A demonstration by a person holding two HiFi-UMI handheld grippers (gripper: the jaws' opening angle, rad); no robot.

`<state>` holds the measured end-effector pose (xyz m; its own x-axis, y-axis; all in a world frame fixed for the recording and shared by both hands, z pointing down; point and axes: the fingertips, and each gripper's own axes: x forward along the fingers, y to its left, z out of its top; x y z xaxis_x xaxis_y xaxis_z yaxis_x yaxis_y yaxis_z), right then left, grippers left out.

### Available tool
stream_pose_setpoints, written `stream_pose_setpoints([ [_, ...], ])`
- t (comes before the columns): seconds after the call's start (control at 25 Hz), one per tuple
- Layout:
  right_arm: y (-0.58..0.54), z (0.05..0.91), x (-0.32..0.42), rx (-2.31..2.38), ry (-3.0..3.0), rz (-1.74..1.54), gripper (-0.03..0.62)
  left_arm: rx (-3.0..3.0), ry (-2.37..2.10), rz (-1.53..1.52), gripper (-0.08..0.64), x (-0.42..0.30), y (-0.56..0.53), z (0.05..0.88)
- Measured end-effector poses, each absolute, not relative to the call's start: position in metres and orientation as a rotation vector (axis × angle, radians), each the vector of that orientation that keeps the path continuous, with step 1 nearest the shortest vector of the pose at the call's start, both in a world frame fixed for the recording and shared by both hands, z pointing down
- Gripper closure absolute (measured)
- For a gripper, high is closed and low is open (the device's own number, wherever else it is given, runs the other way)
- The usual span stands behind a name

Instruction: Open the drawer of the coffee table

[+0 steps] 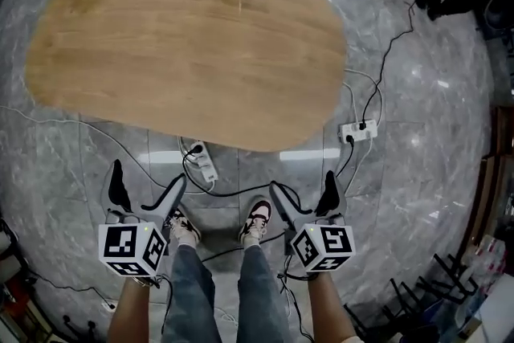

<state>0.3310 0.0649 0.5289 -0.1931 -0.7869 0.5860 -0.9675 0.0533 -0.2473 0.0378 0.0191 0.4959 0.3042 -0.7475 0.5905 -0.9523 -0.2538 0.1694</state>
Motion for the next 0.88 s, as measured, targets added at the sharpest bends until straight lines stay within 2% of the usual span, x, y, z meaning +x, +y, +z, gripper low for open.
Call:
stream_pose_setpoints([
  [0.52, 0.04, 0.638, 0.299, 1.364, -2.162, 0.776, 0.014, 1.97, -1.535, 0.589, -0.017, 0.015, 0.04, 0.539],
  [0.88, 0.016, 0.658, 0.279, 1.226, -2.242, 0.692, 0.049, 1.93, -1.573, 0.594, -0.017, 0.009, 0.038, 0.549],
])
